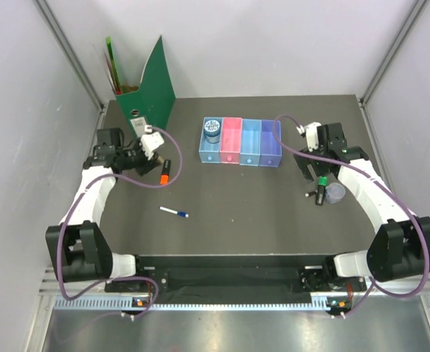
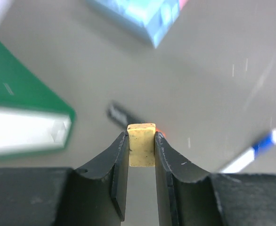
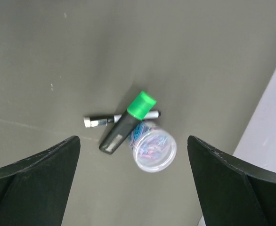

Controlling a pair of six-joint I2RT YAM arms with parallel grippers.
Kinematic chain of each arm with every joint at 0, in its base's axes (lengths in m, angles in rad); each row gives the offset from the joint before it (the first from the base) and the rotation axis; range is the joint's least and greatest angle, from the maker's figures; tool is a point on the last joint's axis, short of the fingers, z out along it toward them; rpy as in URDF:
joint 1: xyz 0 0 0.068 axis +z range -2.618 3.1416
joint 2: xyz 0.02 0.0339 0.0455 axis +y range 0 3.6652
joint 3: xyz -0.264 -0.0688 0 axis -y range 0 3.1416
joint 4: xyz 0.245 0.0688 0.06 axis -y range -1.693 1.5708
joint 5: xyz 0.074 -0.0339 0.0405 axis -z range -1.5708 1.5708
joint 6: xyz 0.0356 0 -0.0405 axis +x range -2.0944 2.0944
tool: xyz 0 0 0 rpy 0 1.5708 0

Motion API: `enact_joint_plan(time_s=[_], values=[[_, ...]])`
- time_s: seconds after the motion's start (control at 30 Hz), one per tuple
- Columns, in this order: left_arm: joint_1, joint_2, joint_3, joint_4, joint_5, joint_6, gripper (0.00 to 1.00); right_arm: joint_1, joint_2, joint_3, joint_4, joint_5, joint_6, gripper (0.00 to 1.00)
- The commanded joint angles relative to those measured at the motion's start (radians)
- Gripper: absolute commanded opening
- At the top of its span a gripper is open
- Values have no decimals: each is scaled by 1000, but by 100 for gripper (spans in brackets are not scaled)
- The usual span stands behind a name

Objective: Sort the stationery into containers
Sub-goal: Pick up the stationery from the center of the board.

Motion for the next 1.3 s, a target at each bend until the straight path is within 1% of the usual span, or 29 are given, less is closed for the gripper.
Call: enact_joint_plan(time_s=[0.0, 0.03, 0.07, 0.1, 0.13, 0.2, 0.23, 0.3, 0.33, 0.37, 0.43, 0.5, 0.53, 0.6, 0.77, 1.27], values=[[-133, -18, 13, 360, 18, -360, 0, -52, 3, -34, 23, -53, 36, 93], [-160, -10, 13, 466, -31, -390, 0, -66, 9, -39, 28, -67, 35, 92], [-208, 22, 19, 501, -45, -408, 0, -71, 13, -44, 31, -73, 35, 92], [-230, 44, 45, 526, -71, -439, 0, -76, 24, -50, 37, -79, 35, 92], [-266, 92, 60, 591, -106, -457, 0, -82, 29, -54, 51, -95, 35, 92], [-294, 149, 117, 642, -140, -513, 0, -83, 44, -71, 66, -110, 35, 91], [-312, 204, 135, 694, -176, -534, 0, -86, 49, -76, 78, -110, 33, 91], [-329, 263, 202, 721, -210, -569, 0, -88, 64, -91, 95, -116, 35, 91], [-348, 313, 227, 724, -229, -574, 0, -94, 69, -94, 101, -116, 32, 91], [-355, 337, 270, 727, -256, -577, 0, -100, 76, -94, 103, -115, 25, 91], [-378, 390, 304, 725, -279, -577, 0, -129, 78, -88, 103, -109, 21, 91], [-398, 415, 336, 734, -295, -573, 0, -169, 79, -77, 92, -115, 13, 91], [-405, 438, 345, 739, -299, -573, 0, -169, 81, -76, 84, -115, 9, 91], [-418, 462, 371, 748, -307, -574, 0, -224, 86, -70, 65, -118, -4, 91], [-438, 539, 430, 750, -350, -603, 0, -263, 50, -76, 61, -119, -8, 91], [-455, 502, 324, 693, -315, -550, 0, -315, -11, -201, 80, -141, -13, 88]])
